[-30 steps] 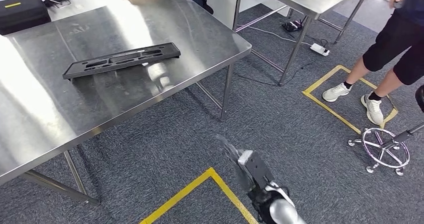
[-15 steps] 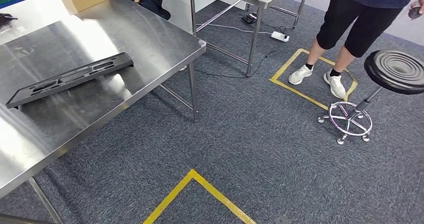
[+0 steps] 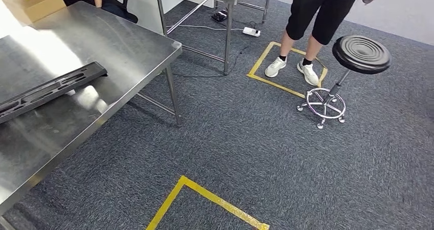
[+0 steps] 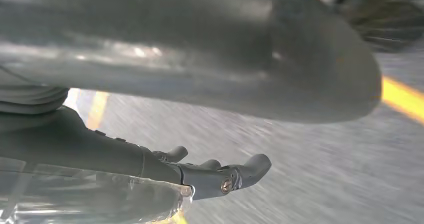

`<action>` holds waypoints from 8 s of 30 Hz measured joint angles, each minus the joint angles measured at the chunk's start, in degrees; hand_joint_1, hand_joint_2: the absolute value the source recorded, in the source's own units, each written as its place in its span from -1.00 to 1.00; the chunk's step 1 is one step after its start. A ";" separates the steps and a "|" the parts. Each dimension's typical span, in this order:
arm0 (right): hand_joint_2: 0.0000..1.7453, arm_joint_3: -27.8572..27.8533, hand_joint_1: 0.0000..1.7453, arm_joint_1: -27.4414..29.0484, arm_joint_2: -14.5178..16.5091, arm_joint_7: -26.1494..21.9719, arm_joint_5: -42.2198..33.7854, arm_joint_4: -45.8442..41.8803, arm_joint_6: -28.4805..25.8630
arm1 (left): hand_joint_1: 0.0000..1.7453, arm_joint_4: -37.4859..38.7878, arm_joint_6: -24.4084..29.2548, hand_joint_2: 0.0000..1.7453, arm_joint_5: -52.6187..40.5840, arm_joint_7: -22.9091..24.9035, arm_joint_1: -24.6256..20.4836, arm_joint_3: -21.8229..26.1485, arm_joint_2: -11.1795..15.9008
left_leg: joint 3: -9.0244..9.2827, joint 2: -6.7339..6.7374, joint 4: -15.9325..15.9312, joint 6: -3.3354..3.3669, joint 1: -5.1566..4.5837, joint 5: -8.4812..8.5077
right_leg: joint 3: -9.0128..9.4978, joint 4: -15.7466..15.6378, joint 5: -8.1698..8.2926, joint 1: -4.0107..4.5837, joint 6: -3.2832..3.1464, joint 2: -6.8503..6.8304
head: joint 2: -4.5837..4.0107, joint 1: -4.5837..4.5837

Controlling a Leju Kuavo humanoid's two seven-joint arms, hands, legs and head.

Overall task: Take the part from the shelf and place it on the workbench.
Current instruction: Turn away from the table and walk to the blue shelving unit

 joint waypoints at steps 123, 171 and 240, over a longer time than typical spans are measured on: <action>-1.00 -0.95 -1.00 -0.22 2.29 0.66 0.40 3.76 -1.18 | -1.00 -0.31 -5.35 -1.00 -0.98 2.90 -1.38 -4.09 1.72 | 0.59 -0.66 -0.89 -0.30 -0.33 -0.04 | 0.56 0.74 -1.23 0.21 -1.03 0.16 | 0.02 -0.70; -1.00 0.85 -1.00 -0.52 1.98 -0.49 2.51 3.74 -1.45 | -1.00 -0.28 -2.80 -1.00 -0.02 1.06 -1.10 -4.14 1.64 | -5.93 -3.43 8.32 -3.13 0.07 -0.98 | 12.98 -15.66 1.63 0.09 -3.52 0.18 | 0.01 -1.43; -1.00 1.36 -1.00 -0.33 2.01 -0.13 2.22 3.72 -1.33 | -1.00 -0.32 -2.08 -1.00 0.36 0.81 -1.19 -4.09 1.63 | -2.91 -3.90 1.30 0.63 -1.15 0.91 | 15.58 -12.21 -1.43 0.96 -1.03 -0.33 | 0.01 -0.75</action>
